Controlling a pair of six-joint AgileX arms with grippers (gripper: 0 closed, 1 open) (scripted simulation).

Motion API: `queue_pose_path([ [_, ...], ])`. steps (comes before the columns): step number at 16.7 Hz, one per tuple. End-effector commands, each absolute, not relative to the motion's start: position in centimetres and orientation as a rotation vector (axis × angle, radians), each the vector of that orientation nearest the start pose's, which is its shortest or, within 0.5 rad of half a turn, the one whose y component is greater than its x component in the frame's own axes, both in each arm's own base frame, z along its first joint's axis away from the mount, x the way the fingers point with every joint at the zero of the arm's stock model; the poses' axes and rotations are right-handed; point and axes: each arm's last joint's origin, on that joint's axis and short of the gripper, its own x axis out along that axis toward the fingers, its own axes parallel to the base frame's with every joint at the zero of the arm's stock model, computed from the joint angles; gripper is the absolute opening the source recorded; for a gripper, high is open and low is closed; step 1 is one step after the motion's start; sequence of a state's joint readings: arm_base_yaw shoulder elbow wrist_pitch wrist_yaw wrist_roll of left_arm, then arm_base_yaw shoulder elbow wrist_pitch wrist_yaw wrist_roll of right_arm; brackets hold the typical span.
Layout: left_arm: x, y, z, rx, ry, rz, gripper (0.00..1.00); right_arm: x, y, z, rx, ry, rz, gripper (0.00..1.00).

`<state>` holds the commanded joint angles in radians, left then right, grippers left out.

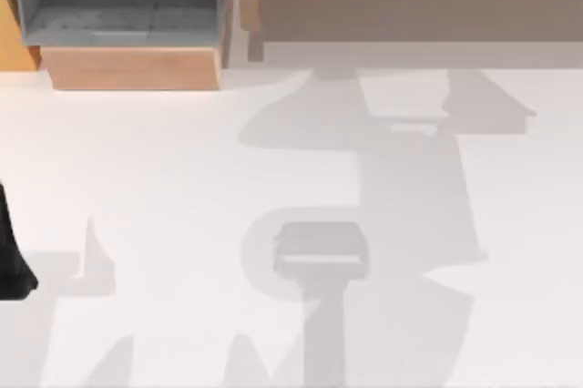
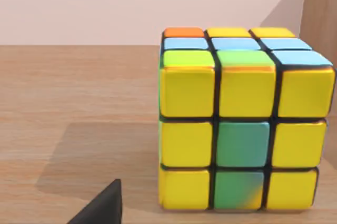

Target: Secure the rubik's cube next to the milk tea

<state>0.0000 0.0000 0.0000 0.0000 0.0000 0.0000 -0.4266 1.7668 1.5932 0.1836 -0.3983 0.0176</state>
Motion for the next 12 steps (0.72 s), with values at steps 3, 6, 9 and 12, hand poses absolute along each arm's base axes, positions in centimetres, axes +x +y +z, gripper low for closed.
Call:
queue_pose_path([
  [3,10.6,-0.1,16.0,0.000,0.000,0.000,1.00,40.6,-16.2,38.1,0.000,-0.004,-0.007,1.00],
  [6,10.6,-0.1,16.0,0.000,0.000,0.000,1.00,42.4,-15.6,38.5,-0.002,-0.011,-0.005,1.00],
  [9,10.6,-0.1,16.0,0.000,0.000,0.000,1.00,44.3,-15.1,38.1,-0.001,-0.006,-0.008,1.00],
  [12,10.6,-0.1,16.0,0.000,0.000,0.000,1.00,44.6,-15.1,37.8,0.000,0.000,-0.010,1.00],
])
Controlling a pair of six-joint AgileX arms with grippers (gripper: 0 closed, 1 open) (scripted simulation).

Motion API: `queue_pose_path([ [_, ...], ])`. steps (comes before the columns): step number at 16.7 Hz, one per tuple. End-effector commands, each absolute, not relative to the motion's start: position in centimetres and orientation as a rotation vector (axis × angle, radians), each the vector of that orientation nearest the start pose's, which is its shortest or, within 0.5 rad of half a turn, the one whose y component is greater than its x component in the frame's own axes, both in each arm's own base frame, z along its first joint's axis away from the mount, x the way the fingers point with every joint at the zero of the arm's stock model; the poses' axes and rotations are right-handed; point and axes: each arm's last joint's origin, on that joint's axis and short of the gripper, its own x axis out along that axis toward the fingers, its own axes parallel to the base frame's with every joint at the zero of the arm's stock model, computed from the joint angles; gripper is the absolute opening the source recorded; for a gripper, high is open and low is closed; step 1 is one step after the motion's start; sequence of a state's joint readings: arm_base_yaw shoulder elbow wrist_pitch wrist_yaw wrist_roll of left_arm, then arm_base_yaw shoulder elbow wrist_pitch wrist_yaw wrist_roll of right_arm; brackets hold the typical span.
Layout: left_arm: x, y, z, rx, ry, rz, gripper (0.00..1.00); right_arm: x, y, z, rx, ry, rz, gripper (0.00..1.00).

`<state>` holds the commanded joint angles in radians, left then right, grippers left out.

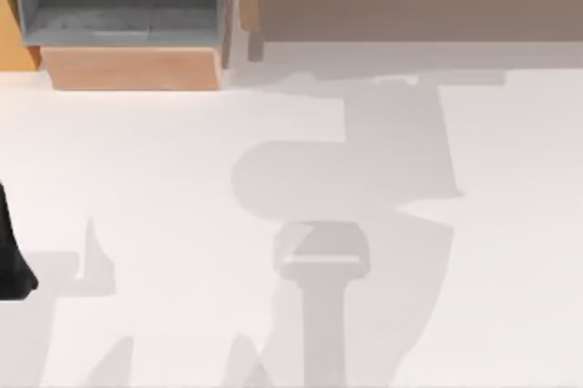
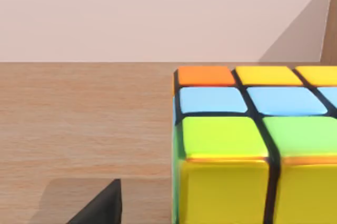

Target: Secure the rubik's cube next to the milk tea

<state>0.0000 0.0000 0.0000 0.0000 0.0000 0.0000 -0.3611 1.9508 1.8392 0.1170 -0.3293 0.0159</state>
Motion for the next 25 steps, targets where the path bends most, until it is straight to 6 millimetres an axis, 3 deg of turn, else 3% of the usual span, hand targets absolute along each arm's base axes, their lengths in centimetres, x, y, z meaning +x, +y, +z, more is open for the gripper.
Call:
queue_pose_path([
  [2,10.57,-0.12,16.00,0.000,0.000,0.000,1.00,44.64,-15.06,37.77,0.000,0.000,-0.010,1.00],
  [15,10.57,-0.12,16.00,0.000,0.000,0.000,1.00,44.64,-15.06,37.77,0.000,0.000,-0.010,0.02],
  [25,10.57,-0.12,16.00,0.000,0.000,0.000,1.00,44.49,-15.07,38.08,-0.001,-0.007,-0.010,0.00],
])
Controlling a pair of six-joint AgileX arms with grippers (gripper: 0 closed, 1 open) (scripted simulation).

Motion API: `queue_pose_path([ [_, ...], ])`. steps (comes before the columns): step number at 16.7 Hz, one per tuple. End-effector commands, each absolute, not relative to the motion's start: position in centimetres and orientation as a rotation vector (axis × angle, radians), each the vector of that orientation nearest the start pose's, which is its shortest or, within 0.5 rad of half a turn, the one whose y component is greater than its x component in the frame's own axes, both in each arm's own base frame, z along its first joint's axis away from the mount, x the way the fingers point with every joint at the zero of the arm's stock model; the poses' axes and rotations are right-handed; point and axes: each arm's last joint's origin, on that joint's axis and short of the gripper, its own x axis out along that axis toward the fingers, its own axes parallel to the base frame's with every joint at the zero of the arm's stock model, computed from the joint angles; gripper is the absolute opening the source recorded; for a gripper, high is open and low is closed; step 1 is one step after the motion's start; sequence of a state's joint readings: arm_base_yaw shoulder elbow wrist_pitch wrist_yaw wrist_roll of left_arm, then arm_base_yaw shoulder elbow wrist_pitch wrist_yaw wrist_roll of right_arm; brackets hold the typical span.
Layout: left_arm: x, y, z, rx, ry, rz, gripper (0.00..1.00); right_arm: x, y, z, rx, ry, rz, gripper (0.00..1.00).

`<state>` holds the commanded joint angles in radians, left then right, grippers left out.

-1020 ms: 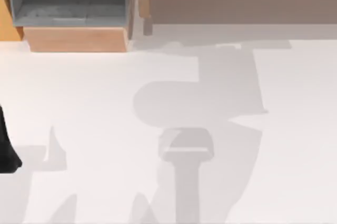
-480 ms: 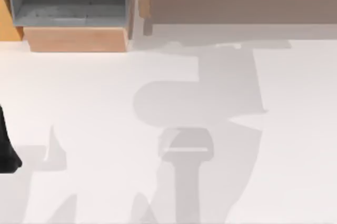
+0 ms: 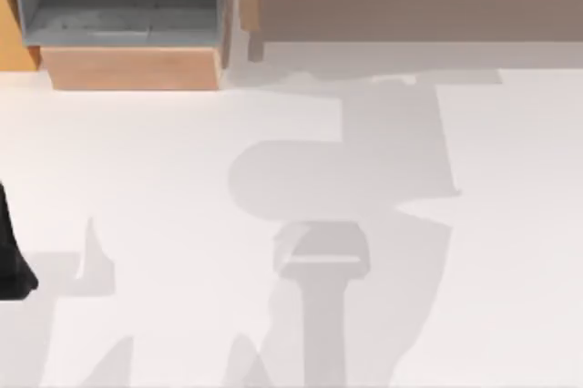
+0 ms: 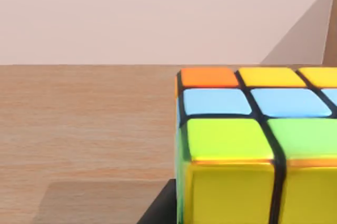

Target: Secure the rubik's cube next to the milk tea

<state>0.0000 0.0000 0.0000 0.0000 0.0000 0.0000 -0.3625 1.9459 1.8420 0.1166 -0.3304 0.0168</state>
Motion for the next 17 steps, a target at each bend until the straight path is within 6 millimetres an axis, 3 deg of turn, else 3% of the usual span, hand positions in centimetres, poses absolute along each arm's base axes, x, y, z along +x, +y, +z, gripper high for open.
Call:
queue_pose_path([
  [4,10.6,-0.1,16.0,0.000,0.000,0.000,1.00,44.4,-14.1,39.1,-0.003,-0.016,0.014,0.00],
  [8,10.6,-0.1,16.0,0.000,0.000,0.000,1.00,44.6,-15.2,38.9,0.001,-0.002,-0.012,0.00],
  [12,10.6,-0.1,16.0,0.000,0.000,0.000,1.00,44.5,-15.0,39.0,0.001,-0.004,-0.010,0.00],
  [14,10.6,-0.1,16.0,0.000,0.000,0.000,1.00,43.4,-14.7,40.8,-0.025,-0.024,-0.032,0.00],
  [17,10.6,-0.1,16.0,0.000,0.000,0.000,1.00,39.4,-13.7,46.0,-0.084,-0.067,-0.108,0.00],
])
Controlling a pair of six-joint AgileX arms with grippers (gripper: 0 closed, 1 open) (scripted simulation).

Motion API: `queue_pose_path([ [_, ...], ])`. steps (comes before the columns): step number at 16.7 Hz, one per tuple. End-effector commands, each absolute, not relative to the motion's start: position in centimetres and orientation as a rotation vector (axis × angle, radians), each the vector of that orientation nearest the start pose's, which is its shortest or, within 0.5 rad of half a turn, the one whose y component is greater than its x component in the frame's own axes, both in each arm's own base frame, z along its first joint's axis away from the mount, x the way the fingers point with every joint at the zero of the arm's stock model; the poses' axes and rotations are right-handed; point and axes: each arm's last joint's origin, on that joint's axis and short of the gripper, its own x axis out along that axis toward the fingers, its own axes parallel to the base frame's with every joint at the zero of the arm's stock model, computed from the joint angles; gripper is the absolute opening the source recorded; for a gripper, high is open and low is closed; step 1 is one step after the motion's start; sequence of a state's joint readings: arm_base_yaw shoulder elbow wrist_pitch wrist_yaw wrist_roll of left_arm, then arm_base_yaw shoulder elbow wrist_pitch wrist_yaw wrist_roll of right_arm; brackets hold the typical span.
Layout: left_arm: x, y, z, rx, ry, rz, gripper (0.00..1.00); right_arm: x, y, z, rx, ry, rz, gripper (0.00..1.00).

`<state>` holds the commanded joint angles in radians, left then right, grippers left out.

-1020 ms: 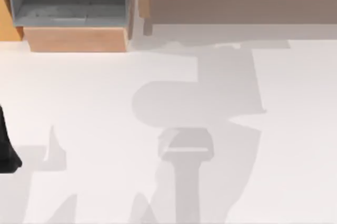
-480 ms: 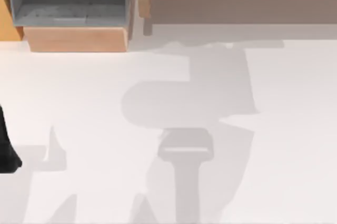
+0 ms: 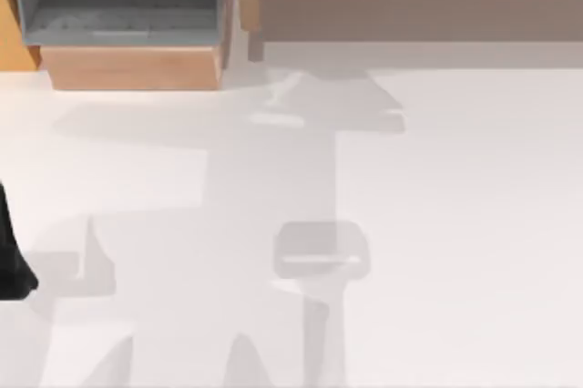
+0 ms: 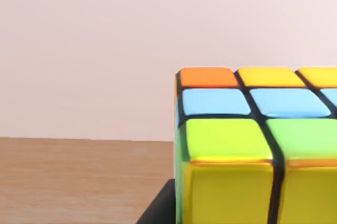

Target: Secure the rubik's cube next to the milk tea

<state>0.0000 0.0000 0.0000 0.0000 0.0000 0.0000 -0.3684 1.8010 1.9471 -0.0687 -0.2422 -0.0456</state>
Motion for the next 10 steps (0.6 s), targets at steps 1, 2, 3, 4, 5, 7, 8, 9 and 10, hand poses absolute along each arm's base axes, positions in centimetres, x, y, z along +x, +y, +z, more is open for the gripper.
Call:
queue_pose_path([
  [1,10.6,-0.1,16.0,0.000,0.000,0.000,1.00,37.9,-13.2,47.4,-0.098,-0.066,-0.137,0.00],
  [2,10.6,-0.1,16.0,0.000,0.000,0.000,1.00,36.6,-12.8,48.2,-0.106,-0.044,-0.165,0.00],
  [3,10.6,-0.1,16.0,0.000,0.000,0.000,1.00,35.7,-12.5,48.3,-0.106,0.002,-0.188,0.00],
  [4,10.6,-0.1,16.0,0.000,0.000,0.000,1.00,35.3,-12.3,47.7,-0.099,0.072,-0.205,0.00],
  [5,10.6,-0.1,16.0,0.000,0.000,0.000,1.00,35.2,-12.0,46.4,-0.084,0.168,-0.214,0.00],
  [7,10.6,-0.1,16.0,0.000,0.000,0.000,1.00,35.9,-11.4,41.8,-0.041,0.436,-0.203,0.00],
  [8,10.6,-0.1,16.0,0.000,0.000,0.000,1.00,36.4,-10.7,38.9,-0.019,0.590,-0.182,0.00],
  [9,10.6,-0.1,16.0,0.000,0.000,0.000,1.00,37.0,-9.9,35.8,-0.003,0.748,-0.154,0.00],
  [10,10.6,-0.1,16.0,0.000,0.000,0.000,1.00,37.6,-8.8,32.5,0.006,0.905,-0.120,0.00],
])
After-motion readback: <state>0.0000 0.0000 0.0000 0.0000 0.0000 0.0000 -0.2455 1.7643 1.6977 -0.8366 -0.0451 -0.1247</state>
